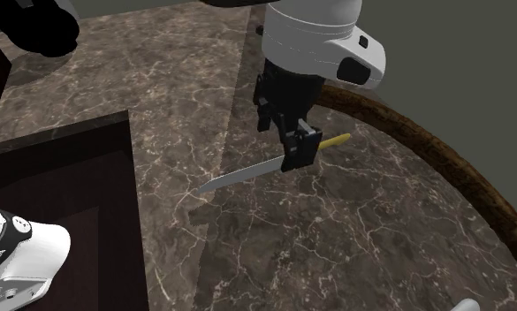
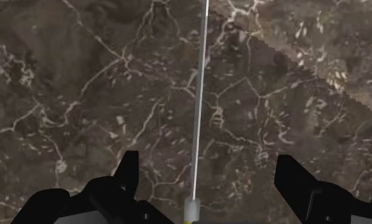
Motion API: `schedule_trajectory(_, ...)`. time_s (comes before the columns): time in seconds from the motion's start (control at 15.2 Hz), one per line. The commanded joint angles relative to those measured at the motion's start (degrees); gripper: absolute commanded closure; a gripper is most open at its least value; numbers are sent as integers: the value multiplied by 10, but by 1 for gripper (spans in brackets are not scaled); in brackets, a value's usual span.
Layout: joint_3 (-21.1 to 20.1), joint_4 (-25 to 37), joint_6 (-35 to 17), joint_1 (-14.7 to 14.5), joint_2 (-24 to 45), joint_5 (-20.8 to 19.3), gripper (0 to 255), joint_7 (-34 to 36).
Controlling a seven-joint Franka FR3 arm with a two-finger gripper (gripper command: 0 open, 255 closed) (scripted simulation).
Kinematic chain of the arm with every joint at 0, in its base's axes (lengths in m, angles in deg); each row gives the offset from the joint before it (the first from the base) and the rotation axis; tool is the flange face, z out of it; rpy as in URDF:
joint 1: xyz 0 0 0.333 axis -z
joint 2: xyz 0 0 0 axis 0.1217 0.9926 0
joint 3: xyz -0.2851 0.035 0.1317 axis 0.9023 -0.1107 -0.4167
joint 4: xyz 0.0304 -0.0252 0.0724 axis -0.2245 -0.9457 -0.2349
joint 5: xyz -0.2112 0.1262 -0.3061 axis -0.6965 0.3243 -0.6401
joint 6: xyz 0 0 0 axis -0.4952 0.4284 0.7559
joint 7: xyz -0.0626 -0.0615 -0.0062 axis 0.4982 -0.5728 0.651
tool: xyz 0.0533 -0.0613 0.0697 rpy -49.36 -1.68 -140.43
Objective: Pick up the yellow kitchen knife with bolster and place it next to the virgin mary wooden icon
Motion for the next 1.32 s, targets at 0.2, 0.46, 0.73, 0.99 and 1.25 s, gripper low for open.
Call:
schedule_trajectory(0.2, 1, -1, -35, 5, 34, 15, 0, -7)
schedule_trajectory(0.46, 0, -16, -61, 6, 46, 19, 0, -10)
schedule_trajectory(0.73, 0, -16, -61, 6, 46, 19, 0, -10)
schedule_trajectory(0.99, 0, -15, -61, 6, 46, 19, 255, -10)
schedule_trajectory(1.25, 0, -15, -61, 6, 46, 19, 255, -10)
